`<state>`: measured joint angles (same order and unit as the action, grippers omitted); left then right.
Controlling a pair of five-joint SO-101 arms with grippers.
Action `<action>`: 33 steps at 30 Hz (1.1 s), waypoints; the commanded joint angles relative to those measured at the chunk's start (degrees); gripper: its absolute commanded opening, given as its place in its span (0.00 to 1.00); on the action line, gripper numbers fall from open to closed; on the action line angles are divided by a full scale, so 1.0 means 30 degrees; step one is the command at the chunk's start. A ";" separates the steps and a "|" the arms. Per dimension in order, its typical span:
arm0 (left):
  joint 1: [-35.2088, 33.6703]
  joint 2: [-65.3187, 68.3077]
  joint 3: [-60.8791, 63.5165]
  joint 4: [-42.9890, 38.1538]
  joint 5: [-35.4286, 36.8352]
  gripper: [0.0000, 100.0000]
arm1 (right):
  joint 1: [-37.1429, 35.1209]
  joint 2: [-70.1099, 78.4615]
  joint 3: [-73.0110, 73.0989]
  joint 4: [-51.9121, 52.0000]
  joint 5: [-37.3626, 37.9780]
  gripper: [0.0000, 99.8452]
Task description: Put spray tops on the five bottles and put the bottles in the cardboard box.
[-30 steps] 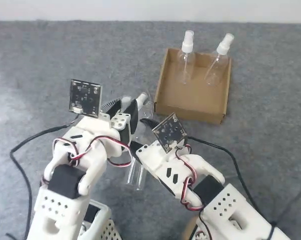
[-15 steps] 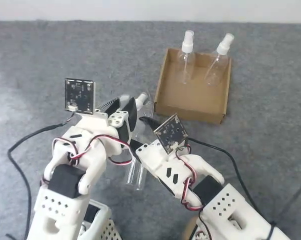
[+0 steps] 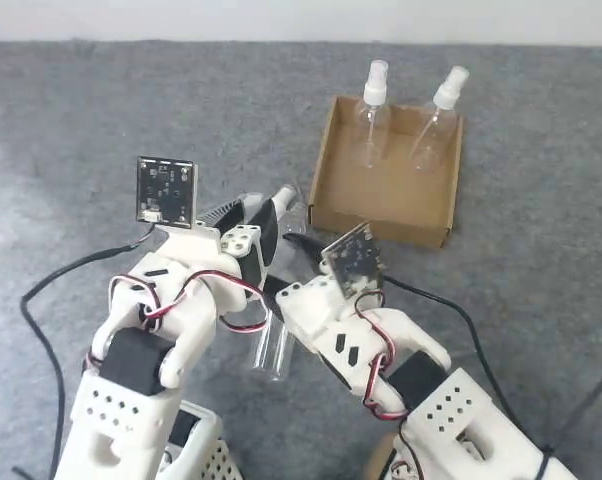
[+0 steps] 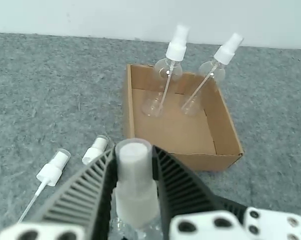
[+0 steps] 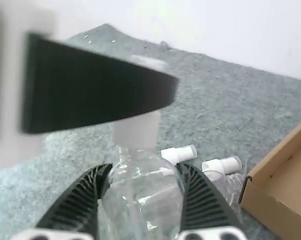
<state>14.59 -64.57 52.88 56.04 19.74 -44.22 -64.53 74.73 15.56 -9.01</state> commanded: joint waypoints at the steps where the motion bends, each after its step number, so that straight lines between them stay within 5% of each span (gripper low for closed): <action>1: -0.0059 0.0029 0.0044 0.0147 0.0176 0.01 | 0.1451 -0.0718 -0.0645 -0.0982 -0.2110 0.01; 6: -0.0059 0.0029 0.0044 0.0147 0.0147 0.01 | 0.1363 -0.0718 -0.0674 -0.0952 -0.1641 0.01; 15: -0.0117 0.0029 0.0044 0.0147 0.0059 0.01 | 0.0689 -0.0718 -0.0234 -0.1538 0.4630 0.01; 22: -0.0088 0.0029 0.0073 0.0147 -0.0469 0.01 | 0.0601 -0.0718 0.0029 -0.2095 0.4571 0.01; 33: -0.0059 0.0029 0.0366 -0.0762 0.0821 0.01 | 0.1919 -0.0718 0.1436 -0.6579 0.0381 0.01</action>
<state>14.59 -64.66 52.97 54.90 20.18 -42.29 -64.44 80.35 2.73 -4.62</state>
